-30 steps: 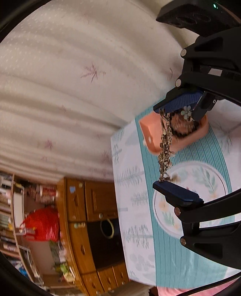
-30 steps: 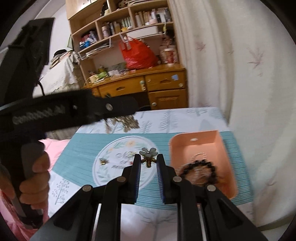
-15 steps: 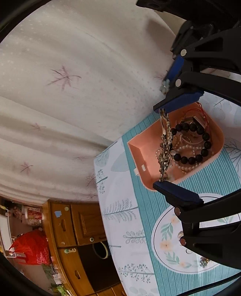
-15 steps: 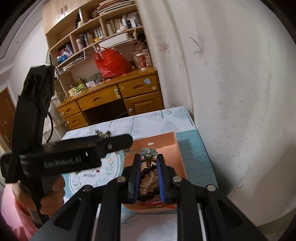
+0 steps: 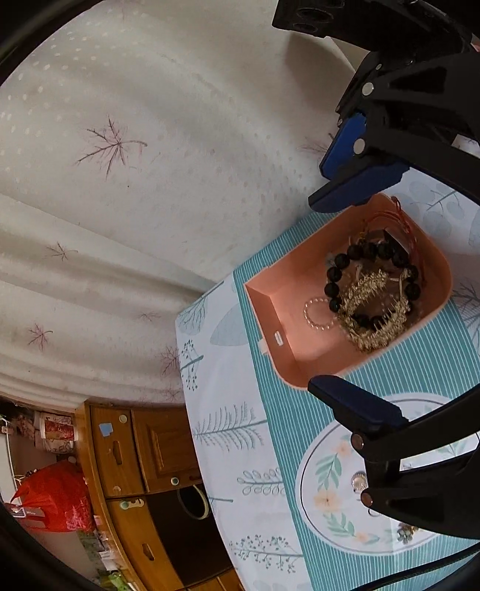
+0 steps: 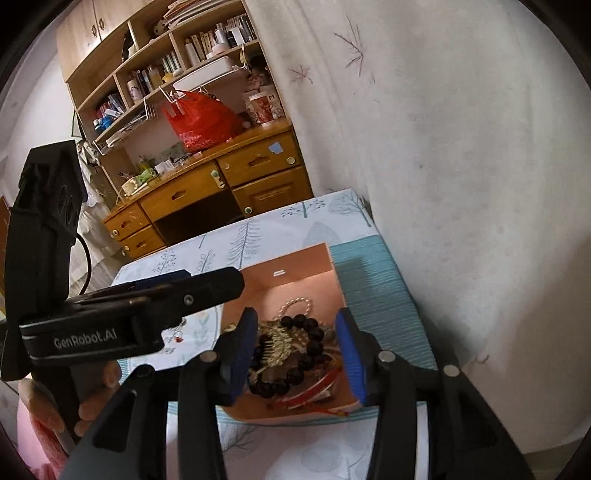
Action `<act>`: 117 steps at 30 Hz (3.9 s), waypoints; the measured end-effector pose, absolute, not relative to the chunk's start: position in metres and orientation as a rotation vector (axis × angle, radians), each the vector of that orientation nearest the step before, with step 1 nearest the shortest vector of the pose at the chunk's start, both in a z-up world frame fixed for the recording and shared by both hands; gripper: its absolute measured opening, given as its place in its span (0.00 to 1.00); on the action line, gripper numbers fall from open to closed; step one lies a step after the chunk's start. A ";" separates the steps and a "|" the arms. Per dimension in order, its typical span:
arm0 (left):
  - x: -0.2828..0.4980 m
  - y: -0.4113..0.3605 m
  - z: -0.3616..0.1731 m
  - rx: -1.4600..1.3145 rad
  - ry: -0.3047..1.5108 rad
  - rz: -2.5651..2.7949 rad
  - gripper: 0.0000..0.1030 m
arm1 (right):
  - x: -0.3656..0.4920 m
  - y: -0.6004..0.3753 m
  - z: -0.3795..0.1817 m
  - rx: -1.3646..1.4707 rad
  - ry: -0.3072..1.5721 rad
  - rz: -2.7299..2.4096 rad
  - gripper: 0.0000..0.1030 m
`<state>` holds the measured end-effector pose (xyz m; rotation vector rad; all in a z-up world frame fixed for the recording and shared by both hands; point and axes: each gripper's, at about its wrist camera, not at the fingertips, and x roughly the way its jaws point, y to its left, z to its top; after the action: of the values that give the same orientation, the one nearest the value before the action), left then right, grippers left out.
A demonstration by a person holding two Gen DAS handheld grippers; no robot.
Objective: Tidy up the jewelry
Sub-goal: 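Carry the gold comb and flower brooch into the peach box and open both tools, then grasp the small silver flower pin with the left tool while the right tool grasps the red-stone ring, then carry the flower pin and red-stone ring into the peach box and open both tools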
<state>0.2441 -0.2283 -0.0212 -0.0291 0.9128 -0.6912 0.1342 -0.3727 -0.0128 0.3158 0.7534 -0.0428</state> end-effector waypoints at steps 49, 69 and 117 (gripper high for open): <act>0.239 -0.003 -0.063 0.003 0.903 -0.407 0.93 | 0.199 -0.174 -0.075 -0.021 0.840 0.117 0.67; 0.248 -0.016 -0.113 0.116 0.923 -0.369 0.93 | 0.220 -0.171 -0.107 -0.021 0.914 0.091 0.38; 0.222 -0.036 -0.082 -0.036 0.964 -0.441 0.18 | 0.175 -0.182 -0.054 0.037 0.909 0.261 0.08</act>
<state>0.2221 -0.0359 -0.0823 -0.0363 0.9636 -0.4408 0.1751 -0.1825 -0.0538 0.0369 0.9088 0.2609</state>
